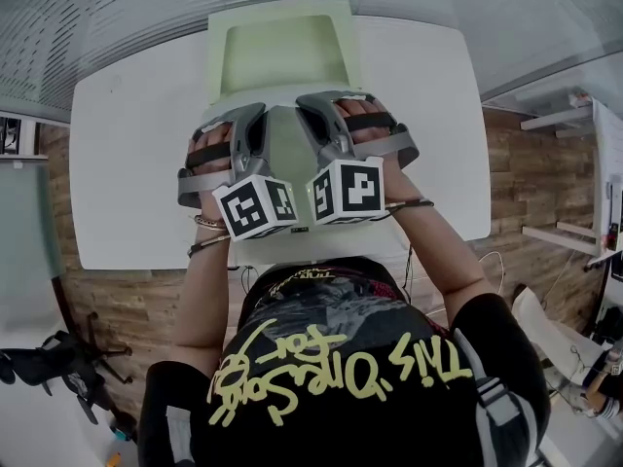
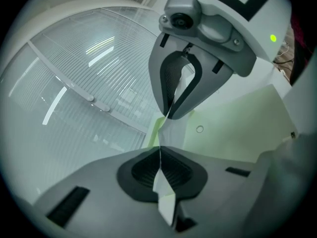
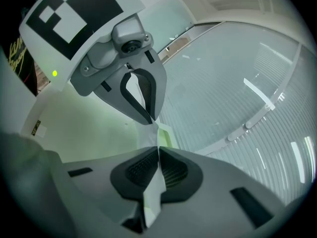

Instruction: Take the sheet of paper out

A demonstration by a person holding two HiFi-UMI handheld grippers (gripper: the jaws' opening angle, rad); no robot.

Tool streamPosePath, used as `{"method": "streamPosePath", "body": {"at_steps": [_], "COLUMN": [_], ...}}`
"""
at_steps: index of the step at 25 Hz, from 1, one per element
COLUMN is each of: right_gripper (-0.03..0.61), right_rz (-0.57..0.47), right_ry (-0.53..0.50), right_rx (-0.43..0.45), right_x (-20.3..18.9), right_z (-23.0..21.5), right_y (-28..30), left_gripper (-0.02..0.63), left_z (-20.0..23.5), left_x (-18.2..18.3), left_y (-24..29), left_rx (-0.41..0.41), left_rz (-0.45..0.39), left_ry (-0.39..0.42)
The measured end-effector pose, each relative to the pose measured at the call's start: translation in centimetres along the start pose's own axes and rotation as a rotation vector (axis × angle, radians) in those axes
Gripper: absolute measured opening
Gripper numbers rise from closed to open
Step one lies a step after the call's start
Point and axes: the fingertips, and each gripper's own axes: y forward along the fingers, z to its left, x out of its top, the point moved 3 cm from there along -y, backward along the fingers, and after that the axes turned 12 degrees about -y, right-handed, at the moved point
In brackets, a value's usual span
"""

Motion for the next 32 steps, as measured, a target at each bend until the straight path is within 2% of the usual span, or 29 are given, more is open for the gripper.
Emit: {"method": "streamPosePath", "body": {"at_steps": [21, 32], "right_gripper": [0.011, 0.011], "right_rz": [-0.013, -0.038], "right_ry": [-0.008, -0.009], "right_rx": [-0.069, -0.133], "right_x": [1.2, 2.0], "right_z": [-2.7, -5.4], "right_y": [-2.3, -3.1], "left_gripper": [0.006, 0.006], "left_z": [2.1, 4.6], "left_x": [1.7, 2.6], "left_y": [-2.2, -2.7], "left_rx": [0.065, 0.116], "left_rz": [-0.061, -0.079], "left_ry": [-0.024, -0.005]}}
